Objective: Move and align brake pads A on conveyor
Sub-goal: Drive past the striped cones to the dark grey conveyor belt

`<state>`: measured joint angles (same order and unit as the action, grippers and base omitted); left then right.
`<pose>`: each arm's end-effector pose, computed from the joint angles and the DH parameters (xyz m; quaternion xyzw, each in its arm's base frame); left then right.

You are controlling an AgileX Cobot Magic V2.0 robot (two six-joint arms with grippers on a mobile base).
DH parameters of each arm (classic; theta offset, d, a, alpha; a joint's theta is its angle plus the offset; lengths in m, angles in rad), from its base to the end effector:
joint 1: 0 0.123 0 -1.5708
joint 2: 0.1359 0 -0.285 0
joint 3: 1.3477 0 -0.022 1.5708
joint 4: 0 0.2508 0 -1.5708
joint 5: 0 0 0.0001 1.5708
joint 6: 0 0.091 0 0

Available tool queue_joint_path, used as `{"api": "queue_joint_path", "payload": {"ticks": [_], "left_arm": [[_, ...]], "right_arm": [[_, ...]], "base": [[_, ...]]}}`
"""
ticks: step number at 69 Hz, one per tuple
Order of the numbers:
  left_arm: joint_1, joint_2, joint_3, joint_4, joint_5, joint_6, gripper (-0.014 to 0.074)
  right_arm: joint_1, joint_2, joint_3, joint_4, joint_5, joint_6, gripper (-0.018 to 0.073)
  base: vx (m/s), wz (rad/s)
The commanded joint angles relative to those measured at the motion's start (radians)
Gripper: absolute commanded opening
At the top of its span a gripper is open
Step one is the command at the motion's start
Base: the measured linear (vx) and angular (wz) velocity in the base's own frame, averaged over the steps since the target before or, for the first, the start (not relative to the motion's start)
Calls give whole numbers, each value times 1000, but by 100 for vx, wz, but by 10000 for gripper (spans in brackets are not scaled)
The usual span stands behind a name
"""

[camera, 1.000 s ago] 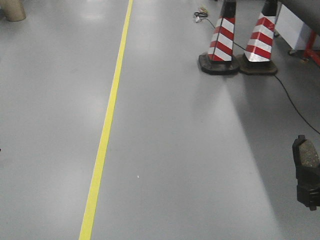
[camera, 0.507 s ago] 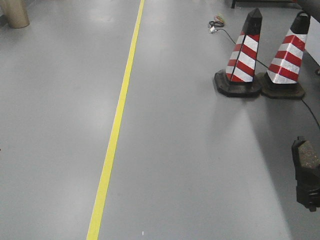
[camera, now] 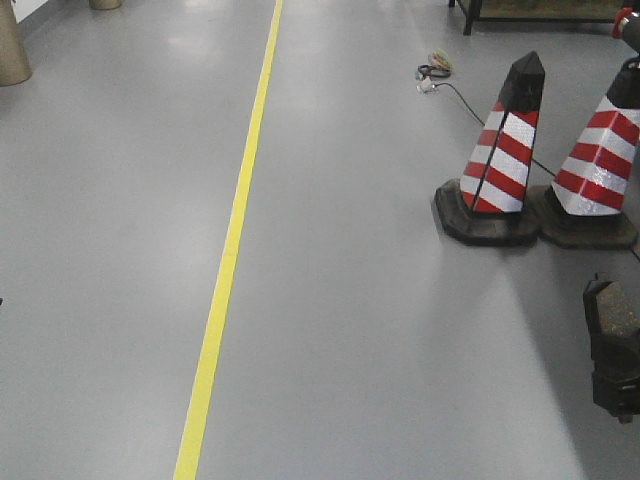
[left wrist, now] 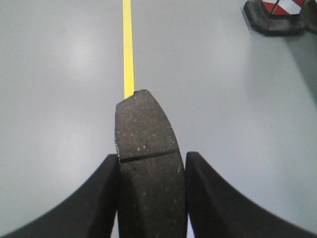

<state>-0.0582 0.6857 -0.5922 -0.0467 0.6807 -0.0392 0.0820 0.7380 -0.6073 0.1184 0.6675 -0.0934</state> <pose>0.1268 -0.0101 0.2944 -0.0015 0.9038 -0.0418 0.4260 0.1365 0.0179 0.2936 -0.0526 0.9063 0.0503 0.4163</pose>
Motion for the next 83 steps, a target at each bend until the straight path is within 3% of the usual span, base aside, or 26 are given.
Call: {"api": "queue_joint_path", "payload": {"ticks": [1,44,83], "left_arm": [[-3,-4,-27,-4,-82,0,56],[-3,-3,-27,-4,-82,0,56],[-3,-3,-27,-4,-82,0,56]], "right_arm": [[-1,-5,-29,9,-75,-6,60],[-1,-8,-29,9,-75,-6,60],[-1,-8,-29,9,-74,-6,60]], "base": [[69,-2],[66,-1],[57,-23]]}}
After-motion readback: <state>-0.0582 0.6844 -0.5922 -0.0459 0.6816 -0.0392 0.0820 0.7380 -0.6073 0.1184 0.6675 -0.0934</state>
